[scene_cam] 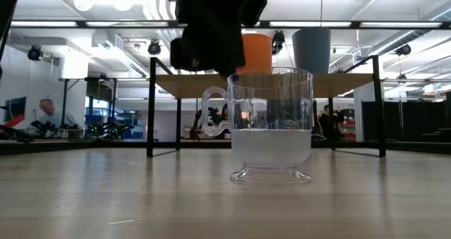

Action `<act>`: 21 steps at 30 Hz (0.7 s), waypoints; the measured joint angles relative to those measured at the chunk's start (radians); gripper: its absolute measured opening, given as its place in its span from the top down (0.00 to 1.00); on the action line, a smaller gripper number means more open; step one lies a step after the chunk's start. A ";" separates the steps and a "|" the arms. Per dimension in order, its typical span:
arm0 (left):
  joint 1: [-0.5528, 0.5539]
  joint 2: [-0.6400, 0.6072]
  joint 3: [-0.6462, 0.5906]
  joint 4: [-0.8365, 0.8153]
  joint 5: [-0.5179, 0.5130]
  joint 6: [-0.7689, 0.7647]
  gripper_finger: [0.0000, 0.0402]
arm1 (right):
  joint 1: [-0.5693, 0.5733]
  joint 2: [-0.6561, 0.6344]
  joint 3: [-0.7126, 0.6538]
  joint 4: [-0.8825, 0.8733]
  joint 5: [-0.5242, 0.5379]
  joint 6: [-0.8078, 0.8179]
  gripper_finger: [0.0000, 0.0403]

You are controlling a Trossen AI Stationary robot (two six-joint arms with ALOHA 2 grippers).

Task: Stack small to large cups/mugs on shelf
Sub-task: Put the transparent mug on the shelf

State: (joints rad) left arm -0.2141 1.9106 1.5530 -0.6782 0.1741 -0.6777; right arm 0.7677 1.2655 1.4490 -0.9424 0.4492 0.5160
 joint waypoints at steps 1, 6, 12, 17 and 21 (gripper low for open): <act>-0.002 0.000 -0.014 0.006 0.000 0.000 0.78 | 0.000 0.000 0.000 0.001 0.000 0.003 0.87; -0.004 0.001 -0.030 0.043 0.038 0.002 0.78 | 0.000 0.000 0.000 0.011 0.003 0.004 0.87; -0.004 0.000 -0.036 0.140 0.041 0.003 0.78 | 0.000 0.000 0.001 0.015 0.026 0.004 0.87; -0.002 0.000 -0.045 0.139 0.038 0.002 0.78 | 0.000 0.000 0.001 0.019 0.026 0.004 0.87; -0.002 0.000 -0.057 0.137 0.037 0.003 0.78 | 0.000 0.000 0.001 0.021 0.026 0.004 0.87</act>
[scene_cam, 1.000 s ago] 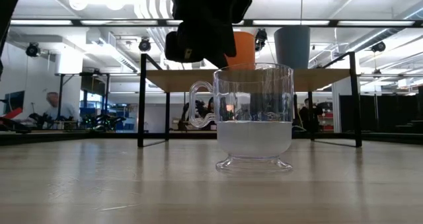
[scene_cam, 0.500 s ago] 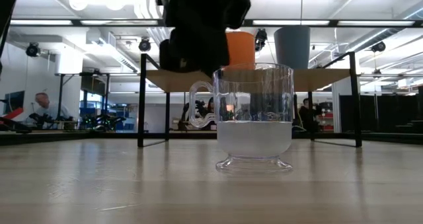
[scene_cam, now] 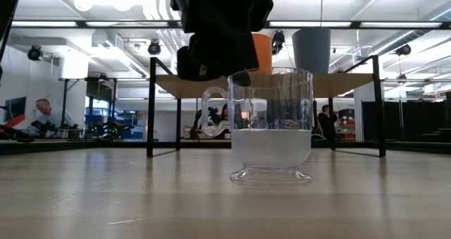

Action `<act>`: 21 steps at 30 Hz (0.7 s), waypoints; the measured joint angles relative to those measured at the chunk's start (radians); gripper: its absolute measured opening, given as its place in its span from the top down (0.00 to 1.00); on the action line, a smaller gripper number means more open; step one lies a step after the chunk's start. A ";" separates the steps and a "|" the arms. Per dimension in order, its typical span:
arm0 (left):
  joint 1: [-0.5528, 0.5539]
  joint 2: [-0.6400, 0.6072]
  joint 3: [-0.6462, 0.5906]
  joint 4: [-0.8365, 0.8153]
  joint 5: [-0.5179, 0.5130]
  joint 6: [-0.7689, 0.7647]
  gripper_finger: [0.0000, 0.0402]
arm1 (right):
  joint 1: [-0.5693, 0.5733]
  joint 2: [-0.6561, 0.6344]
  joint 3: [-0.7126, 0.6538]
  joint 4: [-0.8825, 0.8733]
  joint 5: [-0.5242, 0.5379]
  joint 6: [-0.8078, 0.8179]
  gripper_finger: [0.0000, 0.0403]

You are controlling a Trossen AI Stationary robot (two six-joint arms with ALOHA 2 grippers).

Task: Stack small to large cups/mugs on shelf
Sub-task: Put the transparent mug on the shelf

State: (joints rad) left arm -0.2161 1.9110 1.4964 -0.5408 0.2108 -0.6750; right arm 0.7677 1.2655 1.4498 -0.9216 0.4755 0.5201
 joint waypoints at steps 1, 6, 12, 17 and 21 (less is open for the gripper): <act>0.000 0.000 -0.002 0.001 0.000 0.000 0.78 | 0.000 0.000 0.000 0.000 0.000 0.000 0.87; 0.001 -0.002 -0.025 0.009 -0.004 0.000 0.78 | 0.000 0.000 0.000 0.018 0.000 0.000 0.87; 0.003 -0.003 -0.029 0.021 -0.004 0.000 0.78 | 0.000 0.000 0.000 0.023 0.000 0.000 0.87; 0.006 -0.001 -0.020 0.033 -0.009 0.000 0.78 | 0.000 0.000 0.000 0.023 0.000 0.001 0.87; 0.009 0.000 -0.018 0.033 -0.010 0.000 0.78 | 0.000 0.000 0.000 0.023 0.000 0.001 0.87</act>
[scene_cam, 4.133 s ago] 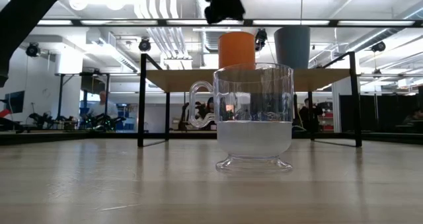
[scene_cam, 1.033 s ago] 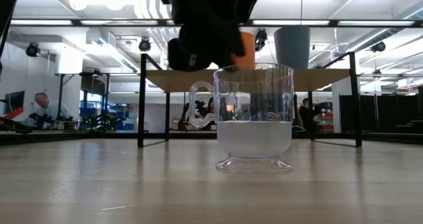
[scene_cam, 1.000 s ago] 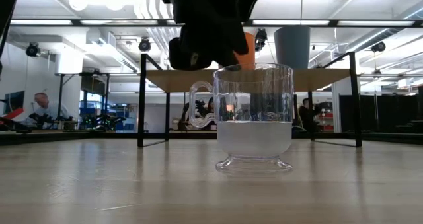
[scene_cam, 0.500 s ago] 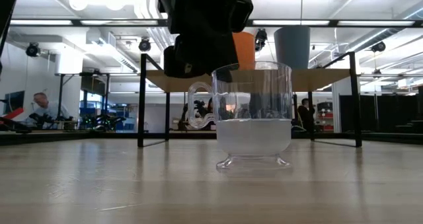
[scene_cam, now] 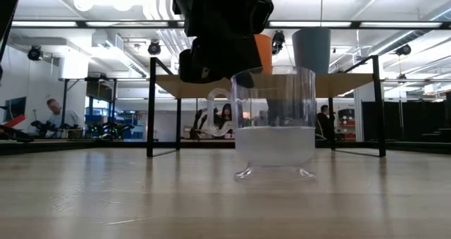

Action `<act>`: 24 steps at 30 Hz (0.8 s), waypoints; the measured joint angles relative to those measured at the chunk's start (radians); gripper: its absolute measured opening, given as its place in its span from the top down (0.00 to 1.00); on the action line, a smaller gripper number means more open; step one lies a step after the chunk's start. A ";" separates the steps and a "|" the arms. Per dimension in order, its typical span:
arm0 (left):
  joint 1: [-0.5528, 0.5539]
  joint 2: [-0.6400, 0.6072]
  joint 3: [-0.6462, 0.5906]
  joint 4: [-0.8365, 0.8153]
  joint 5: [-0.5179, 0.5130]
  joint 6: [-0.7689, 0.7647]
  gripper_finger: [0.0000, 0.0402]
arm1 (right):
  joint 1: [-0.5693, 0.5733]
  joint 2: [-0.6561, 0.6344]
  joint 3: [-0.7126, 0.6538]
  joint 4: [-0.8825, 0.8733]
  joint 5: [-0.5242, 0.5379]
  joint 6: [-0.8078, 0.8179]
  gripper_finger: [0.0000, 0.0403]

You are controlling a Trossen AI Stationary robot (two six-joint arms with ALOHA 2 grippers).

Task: Stack small to large cups/mugs on shelf
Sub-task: Put the transparent mug on the shelf

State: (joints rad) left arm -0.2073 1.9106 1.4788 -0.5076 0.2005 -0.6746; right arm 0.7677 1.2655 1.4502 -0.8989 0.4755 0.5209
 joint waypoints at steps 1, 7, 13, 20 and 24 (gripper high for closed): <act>0.000 0.000 0.000 0.000 0.000 0.000 0.78 | 0.000 0.000 0.000 0.000 0.000 0.000 0.87; 0.002 0.000 0.001 0.002 0.000 0.000 0.78 | 0.000 0.000 0.000 0.000 0.000 0.000 0.87; 0.003 -0.003 0.001 0.016 0.001 0.000 0.78 | 0.000 0.000 0.000 -0.001 0.000 -0.002 0.87; 0.003 -0.022 0.008 0.036 0.002 0.010 0.78 | 0.000 0.000 0.000 -0.002 0.001 -0.004 0.87; 0.008 -0.024 0.009 0.035 -0.018 0.052 0.78 | 0.000 0.000 0.000 -0.002 0.025 -0.005 0.87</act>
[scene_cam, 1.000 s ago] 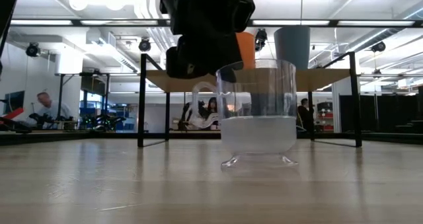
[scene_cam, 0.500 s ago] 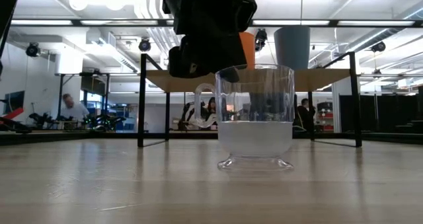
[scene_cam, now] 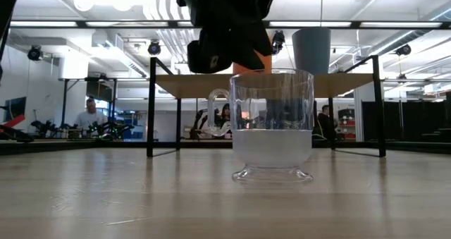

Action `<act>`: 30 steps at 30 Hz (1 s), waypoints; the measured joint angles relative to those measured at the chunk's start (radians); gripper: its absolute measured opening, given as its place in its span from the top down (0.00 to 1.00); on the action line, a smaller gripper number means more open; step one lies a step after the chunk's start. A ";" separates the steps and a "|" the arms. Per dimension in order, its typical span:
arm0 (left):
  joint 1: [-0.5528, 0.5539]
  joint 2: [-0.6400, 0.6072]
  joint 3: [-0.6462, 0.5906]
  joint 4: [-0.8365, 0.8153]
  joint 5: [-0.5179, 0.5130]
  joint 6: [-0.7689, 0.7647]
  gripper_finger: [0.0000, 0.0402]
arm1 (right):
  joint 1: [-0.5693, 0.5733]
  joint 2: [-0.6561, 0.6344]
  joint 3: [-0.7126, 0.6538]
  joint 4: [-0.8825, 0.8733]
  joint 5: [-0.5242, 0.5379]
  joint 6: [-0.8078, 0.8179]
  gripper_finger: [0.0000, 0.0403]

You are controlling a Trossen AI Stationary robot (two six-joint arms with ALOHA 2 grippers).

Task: Stack small to large cups/mugs on shelf
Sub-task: Put the transparent mug on the shelf

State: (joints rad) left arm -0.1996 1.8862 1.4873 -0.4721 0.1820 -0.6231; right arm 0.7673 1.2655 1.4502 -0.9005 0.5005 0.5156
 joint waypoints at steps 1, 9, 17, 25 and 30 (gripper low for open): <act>0.002 0.000 -0.002 -0.003 -0.001 0.001 0.78 | 0.000 0.000 0.000 0.000 0.001 0.000 0.87; 0.003 0.006 -0.009 -0.030 -0.011 0.059 0.78 | 0.000 0.000 0.000 0.000 0.001 0.000 0.87; 0.004 0.013 -0.023 -0.044 -0.018 0.081 0.78 | 0.000 0.000 -0.001 0.000 0.002 0.000 0.87; 0.004 0.014 -0.033 -0.042 -0.019 0.107 0.78 | 0.000 0.000 -0.001 0.000 0.002 0.000 0.87; 0.004 0.014 -0.033 -0.041 -0.019 0.107 0.78 | 0.000 0.000 -0.001 0.000 0.002 0.000 0.87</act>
State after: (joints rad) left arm -0.1956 1.8999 1.4540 -0.5128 0.1627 -0.5163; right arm 0.7673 1.2655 1.4490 -0.9003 0.5026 0.5159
